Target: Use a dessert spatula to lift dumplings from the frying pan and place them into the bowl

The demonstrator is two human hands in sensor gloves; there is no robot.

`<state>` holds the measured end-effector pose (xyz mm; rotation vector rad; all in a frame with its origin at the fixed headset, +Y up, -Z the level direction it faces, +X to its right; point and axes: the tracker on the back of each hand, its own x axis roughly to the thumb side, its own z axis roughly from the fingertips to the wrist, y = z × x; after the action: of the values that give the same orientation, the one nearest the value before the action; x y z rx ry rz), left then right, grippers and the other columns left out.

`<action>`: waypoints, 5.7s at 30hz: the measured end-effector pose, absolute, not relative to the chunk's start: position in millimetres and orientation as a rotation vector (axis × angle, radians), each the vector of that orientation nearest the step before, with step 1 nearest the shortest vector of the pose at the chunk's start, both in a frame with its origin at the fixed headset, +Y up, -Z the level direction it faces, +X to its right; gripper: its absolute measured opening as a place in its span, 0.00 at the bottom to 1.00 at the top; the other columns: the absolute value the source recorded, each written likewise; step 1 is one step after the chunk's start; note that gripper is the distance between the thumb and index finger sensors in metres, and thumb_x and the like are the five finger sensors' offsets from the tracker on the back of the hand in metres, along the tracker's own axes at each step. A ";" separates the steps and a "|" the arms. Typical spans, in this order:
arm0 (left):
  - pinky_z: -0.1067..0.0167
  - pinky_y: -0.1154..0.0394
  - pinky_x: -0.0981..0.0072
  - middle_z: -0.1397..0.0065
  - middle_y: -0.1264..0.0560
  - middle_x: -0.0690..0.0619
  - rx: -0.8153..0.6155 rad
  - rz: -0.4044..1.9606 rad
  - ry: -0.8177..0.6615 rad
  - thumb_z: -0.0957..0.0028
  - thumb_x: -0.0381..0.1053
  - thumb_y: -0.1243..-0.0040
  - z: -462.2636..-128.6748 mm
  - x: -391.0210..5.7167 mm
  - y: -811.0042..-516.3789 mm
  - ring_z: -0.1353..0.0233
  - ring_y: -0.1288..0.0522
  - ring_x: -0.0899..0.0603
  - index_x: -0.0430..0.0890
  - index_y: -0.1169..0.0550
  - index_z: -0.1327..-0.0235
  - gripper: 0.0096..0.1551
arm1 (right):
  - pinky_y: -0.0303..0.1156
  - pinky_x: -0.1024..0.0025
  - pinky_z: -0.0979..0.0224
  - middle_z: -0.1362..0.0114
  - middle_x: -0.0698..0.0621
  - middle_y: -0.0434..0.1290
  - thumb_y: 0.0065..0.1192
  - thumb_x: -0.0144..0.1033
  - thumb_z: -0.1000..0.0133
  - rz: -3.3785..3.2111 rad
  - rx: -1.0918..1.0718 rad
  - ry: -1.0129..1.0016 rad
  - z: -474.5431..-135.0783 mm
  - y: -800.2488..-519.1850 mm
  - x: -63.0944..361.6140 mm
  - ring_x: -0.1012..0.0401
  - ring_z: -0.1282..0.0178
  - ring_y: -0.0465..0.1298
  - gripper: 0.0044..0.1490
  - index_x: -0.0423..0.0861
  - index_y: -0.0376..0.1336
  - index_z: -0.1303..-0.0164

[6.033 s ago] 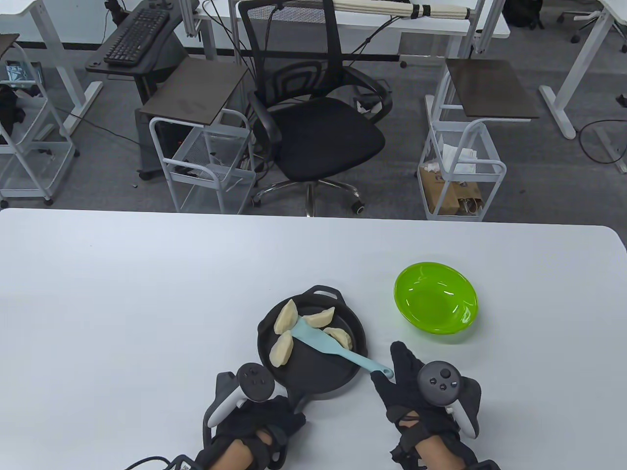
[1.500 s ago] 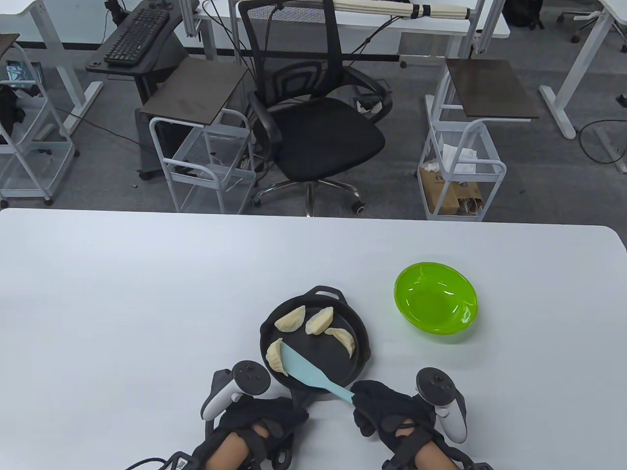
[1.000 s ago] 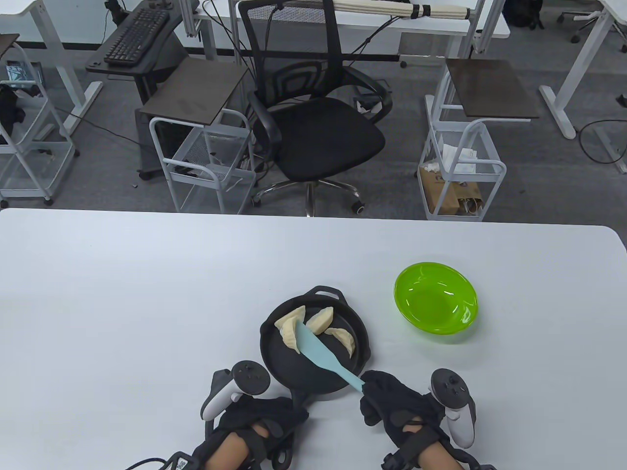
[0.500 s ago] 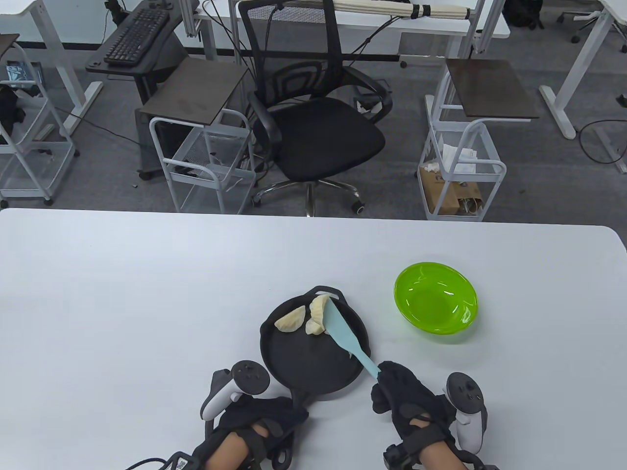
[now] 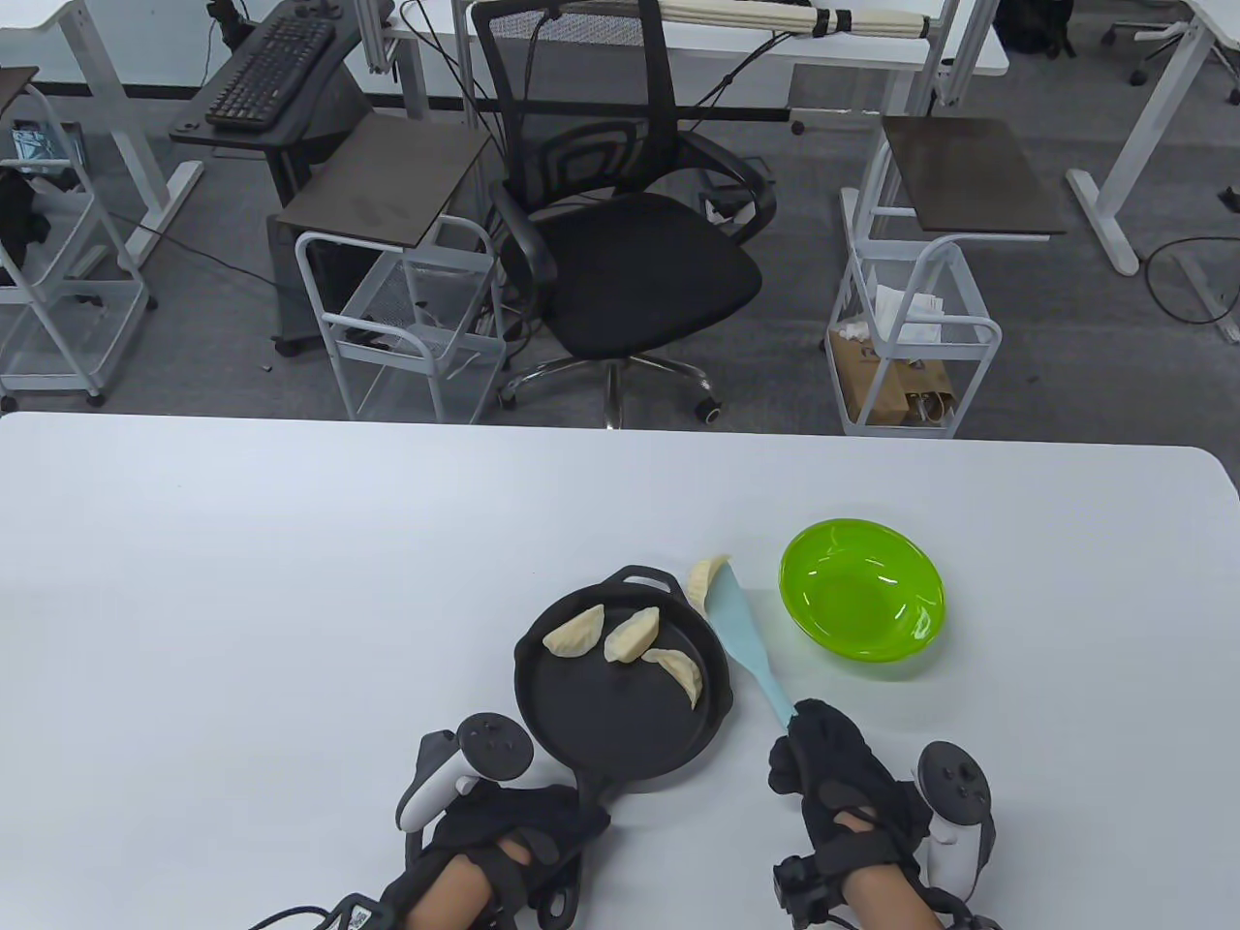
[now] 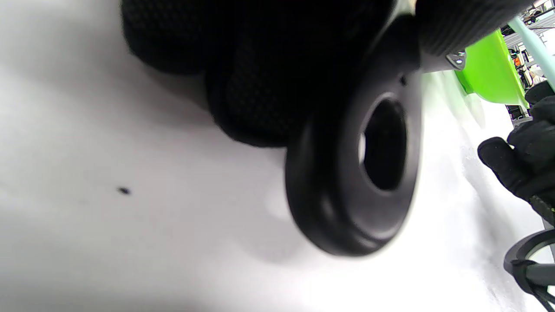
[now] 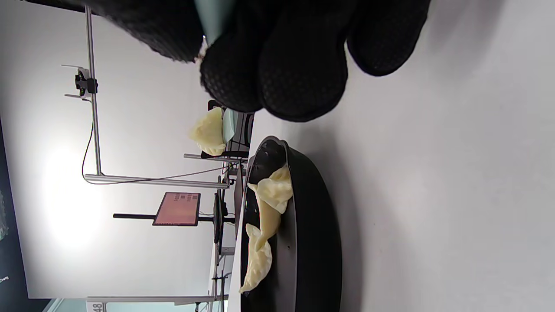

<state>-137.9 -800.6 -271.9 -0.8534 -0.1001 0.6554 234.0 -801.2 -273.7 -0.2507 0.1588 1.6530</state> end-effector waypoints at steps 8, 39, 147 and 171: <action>0.55 0.21 0.58 0.52 0.11 0.62 -0.853 0.655 -0.100 0.46 0.78 0.46 -271.9 -137.9 -800.6 0.59 0.13 0.50 0.56 0.27 0.31 0.37 | 0.64 0.44 0.24 0.38 0.55 0.74 0.55 0.48 0.35 1.613 -0.295 0.100 -273.7 -800.6 244.2 0.51 0.46 0.78 0.36 0.43 0.51 0.23; 0.55 0.21 0.59 0.52 0.11 0.61 -0.853 0.655 -0.100 0.45 0.78 0.46 -271.9 -137.9 -800.6 0.59 0.13 0.50 0.56 0.27 0.31 0.37 | 0.61 0.44 0.21 0.31 0.54 0.69 0.54 0.50 0.35 1.472 -0.372 0.053 -274.1 -807.4 262.5 0.50 0.38 0.75 0.41 0.44 0.44 0.21; 0.57 0.21 0.58 0.55 0.11 0.62 -0.868 0.667 -0.082 0.45 0.77 0.46 -274.5 -140.2 -800.2 0.62 0.14 0.51 0.58 0.26 0.32 0.36 | 0.46 0.37 0.13 0.14 0.56 0.52 0.51 0.49 0.33 1.978 0.151 0.278 -287.1 -783.4 184.9 0.46 0.15 0.56 0.36 0.65 0.44 0.16; 0.57 0.21 0.58 0.55 0.11 0.62 -0.869 0.665 -0.091 0.45 0.78 0.47 -275.6 -140.8 -801.8 0.61 0.14 0.51 0.58 0.26 0.31 0.36 | 0.52 0.33 0.19 0.26 0.42 0.68 0.56 0.49 0.35 1.969 0.311 0.175 -274.1 -760.4 181.3 0.41 0.29 0.68 0.32 0.50 0.56 0.21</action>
<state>-140.8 -801.8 -275.6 -0.8685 -0.0910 0.6647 181.3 -760.4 -274.1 0.3107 0.1749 1.9691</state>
